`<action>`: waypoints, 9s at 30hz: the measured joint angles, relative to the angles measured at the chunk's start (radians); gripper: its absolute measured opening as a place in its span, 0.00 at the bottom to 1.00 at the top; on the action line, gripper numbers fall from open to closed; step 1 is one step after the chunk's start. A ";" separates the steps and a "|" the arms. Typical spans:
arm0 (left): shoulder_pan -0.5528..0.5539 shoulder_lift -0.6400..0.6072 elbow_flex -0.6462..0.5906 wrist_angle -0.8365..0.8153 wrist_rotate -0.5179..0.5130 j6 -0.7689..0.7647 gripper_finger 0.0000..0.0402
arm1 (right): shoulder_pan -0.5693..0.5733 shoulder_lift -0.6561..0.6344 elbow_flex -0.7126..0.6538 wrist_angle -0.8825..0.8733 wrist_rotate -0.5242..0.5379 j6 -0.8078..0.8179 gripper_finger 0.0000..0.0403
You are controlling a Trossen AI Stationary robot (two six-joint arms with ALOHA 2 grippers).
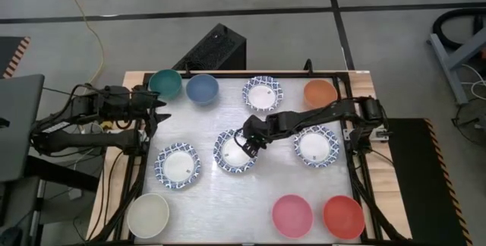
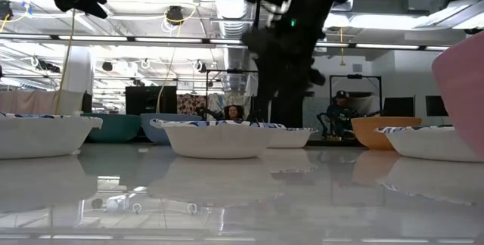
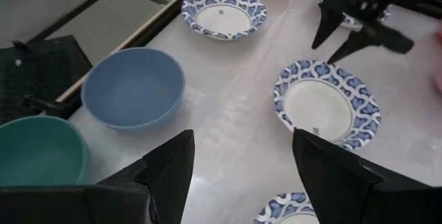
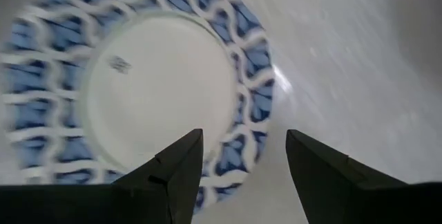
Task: Nest bowls inside each other
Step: Stack the middle blue pattern bowl on top of the blue pattern bowl, then stack the center blue pattern bowl on top of the blue pattern bowl, then stack the left blue pattern bowl on top of the blue pattern bowl
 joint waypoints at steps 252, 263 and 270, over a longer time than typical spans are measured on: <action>0.000 0.000 -0.001 -0.065 -0.035 -0.007 0.58 | -0.411 -0.300 -0.332 -0.524 -0.120 -0.978 0.56; 0.000 0.000 -0.001 -0.065 -0.061 0.001 0.58 | -0.411 -0.300 -0.379 -0.435 -0.155 -0.981 0.50; 0.000 0.000 -0.001 -0.065 -0.061 -0.002 0.58 | -0.395 -0.300 -0.393 -0.441 -0.155 -0.970 0.38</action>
